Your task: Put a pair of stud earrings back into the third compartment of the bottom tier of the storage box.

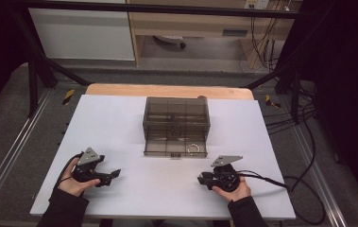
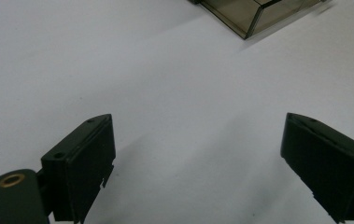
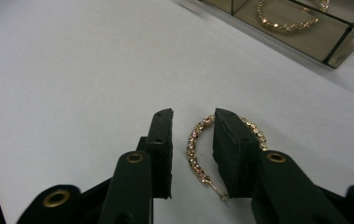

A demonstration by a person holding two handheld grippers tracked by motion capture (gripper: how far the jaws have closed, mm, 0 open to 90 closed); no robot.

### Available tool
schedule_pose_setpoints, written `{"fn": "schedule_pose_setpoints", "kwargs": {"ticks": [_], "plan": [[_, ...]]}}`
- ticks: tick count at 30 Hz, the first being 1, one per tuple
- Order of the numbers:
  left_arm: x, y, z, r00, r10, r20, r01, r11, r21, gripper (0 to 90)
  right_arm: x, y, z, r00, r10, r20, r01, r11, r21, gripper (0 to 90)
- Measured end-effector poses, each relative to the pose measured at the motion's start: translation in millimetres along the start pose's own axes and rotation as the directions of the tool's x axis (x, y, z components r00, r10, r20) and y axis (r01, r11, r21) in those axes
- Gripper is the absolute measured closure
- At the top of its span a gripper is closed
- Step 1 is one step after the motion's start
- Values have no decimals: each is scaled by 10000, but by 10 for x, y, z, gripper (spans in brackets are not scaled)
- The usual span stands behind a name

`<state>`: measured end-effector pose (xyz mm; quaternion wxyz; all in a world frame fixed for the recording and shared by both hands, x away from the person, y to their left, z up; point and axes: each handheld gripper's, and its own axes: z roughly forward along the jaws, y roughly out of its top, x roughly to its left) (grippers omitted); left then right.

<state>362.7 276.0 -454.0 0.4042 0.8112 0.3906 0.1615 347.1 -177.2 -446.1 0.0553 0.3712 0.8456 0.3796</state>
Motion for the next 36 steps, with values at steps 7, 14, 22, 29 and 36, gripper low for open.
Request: {"fn": "schedule_pose_setpoints", "kwargs": {"ticks": [7, 14, 22, 29, 36], "plan": [[-1, 1, 0, 10000, 6, 1, -6, 10000, -3, 98, 5, -12, 31, 9999, -123, 95, 123, 9999, 89, 759], [-3, 1, 1, 10000, 8, 1, -8, 10000, 0, 98, 9, -15, 41, 9996, -201, 208, 198, 9997, 150, 797], [-1, 3, -3, 10000, 1, -3, -1, 10000, -19, 98, 19, -24, 44, 9992, -278, 283, 275, 9996, 97, 820], [-3, 4, -4, 10000, 13, -6, -13, 10000, -13, 99, 24, -29, 46, 9982, -458, 398, 454, 9989, 121, 858], [-3, 4, -6, 10000, 10, 0, -10, 10000, -21, 99, 20, -27, 41, 9983, -470, 352, 465, 9988, 135, 865]]}}
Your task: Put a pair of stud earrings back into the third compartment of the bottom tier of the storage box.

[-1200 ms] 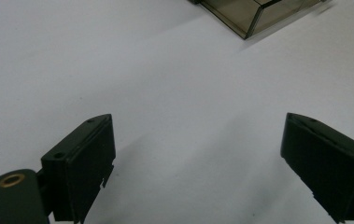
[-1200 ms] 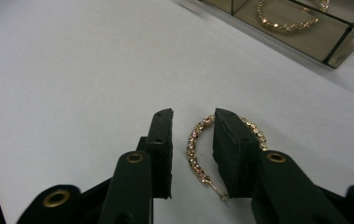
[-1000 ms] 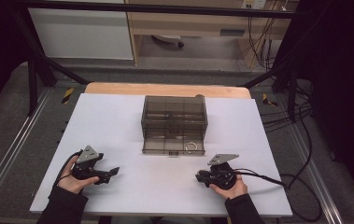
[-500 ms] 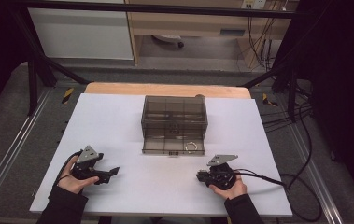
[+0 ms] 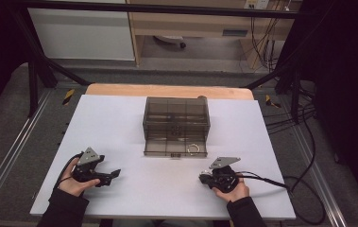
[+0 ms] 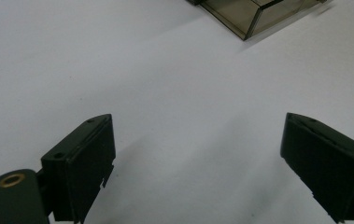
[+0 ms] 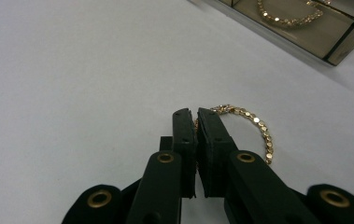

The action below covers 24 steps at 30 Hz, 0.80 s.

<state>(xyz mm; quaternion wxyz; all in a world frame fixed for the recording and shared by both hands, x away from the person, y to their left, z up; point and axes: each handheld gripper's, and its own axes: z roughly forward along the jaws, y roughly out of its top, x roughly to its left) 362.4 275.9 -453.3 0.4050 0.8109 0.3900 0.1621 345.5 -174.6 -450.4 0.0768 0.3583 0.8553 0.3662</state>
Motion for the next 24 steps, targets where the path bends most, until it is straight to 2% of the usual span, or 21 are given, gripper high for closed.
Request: {"fn": "schedule_pose_setpoints", "kwargs": {"ticks": [24], "plan": [[2, 0, 1, 10000, -7, 0, 7, 10000, 5, 99, -38, 55, -104, 9998, 9, -182, -15, 9994, -354, 867]]}}
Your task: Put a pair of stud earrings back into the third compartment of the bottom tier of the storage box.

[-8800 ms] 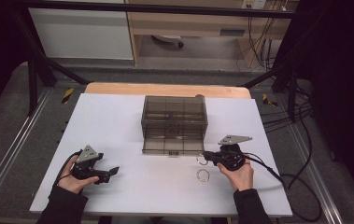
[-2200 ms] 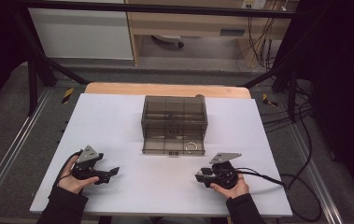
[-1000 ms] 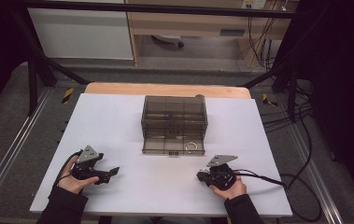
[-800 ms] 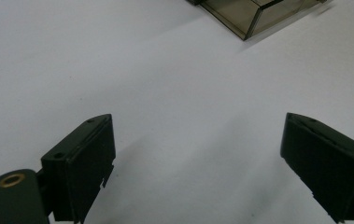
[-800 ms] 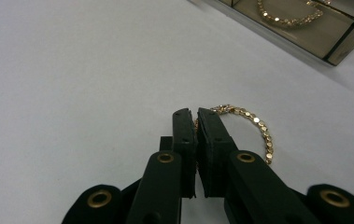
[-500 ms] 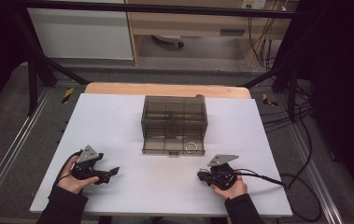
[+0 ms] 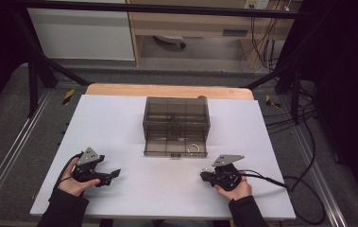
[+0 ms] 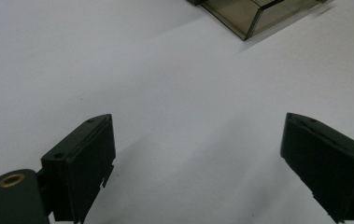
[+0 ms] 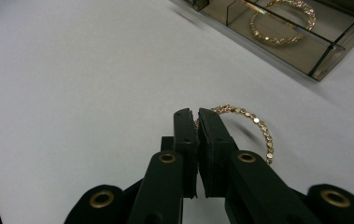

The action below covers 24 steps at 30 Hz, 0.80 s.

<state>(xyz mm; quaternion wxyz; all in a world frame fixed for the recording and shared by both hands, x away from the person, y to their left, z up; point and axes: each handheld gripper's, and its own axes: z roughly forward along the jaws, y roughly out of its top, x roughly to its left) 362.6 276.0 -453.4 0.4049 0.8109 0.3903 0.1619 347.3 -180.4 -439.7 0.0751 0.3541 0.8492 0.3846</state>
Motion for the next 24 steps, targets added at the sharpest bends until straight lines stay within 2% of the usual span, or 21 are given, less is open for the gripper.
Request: {"fn": "schedule_pose_setpoints", "kwargs": {"ticks": [20, 24], "plan": [[4, -2, 2, 10000, -37, 7, 37, 10000, -5, 99, -42, 85, -93, 10000, 23, -17, -24, 9994, -344, 867], [4, -4, 5, 10000, -36, -5, 36, 10000, 12, 99, -53, 105, -121, 9999, 148, -10, -149, 9989, -437, 867]]}}
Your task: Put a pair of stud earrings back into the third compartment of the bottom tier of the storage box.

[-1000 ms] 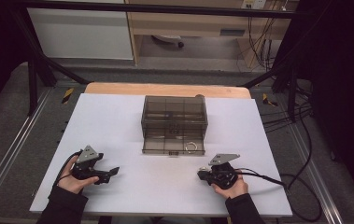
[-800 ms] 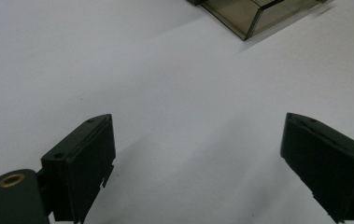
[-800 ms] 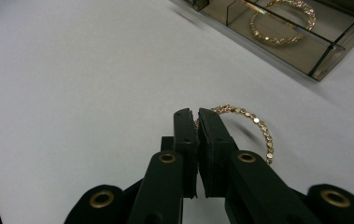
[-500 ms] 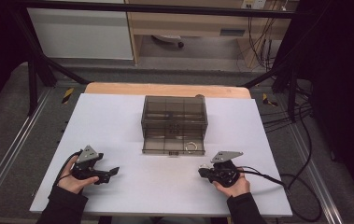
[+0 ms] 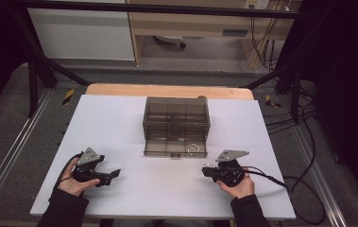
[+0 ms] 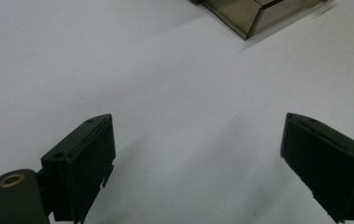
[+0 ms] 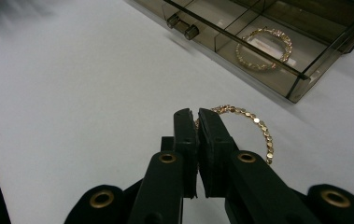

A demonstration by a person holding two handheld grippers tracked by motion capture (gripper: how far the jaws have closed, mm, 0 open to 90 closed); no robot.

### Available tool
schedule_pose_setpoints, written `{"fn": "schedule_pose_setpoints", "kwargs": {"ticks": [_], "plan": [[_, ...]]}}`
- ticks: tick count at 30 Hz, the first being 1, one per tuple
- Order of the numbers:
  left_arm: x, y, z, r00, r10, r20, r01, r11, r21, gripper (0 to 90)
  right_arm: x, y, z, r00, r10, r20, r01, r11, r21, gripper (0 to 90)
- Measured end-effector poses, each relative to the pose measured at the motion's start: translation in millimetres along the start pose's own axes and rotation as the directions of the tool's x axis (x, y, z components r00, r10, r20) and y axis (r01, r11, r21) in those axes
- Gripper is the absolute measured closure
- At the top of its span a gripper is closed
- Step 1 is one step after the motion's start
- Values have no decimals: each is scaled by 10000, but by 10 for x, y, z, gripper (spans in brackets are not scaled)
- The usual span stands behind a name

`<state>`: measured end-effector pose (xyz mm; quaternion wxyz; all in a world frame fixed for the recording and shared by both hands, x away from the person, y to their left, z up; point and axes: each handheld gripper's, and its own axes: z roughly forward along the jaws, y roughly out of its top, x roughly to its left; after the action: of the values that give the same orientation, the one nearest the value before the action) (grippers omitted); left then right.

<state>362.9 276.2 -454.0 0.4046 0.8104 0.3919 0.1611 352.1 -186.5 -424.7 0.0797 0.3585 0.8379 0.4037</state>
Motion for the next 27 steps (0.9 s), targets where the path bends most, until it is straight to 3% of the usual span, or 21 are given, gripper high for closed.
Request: {"fn": "schedule_pose_setpoints", "kwargs": {"ticks": [27], "plan": [[9, 0, -5, 10000, -35, -8, 35, 10000, -8, 98, -18, 276, -138, 9999, -51, 121, 59, 9980, -623, 867]]}}
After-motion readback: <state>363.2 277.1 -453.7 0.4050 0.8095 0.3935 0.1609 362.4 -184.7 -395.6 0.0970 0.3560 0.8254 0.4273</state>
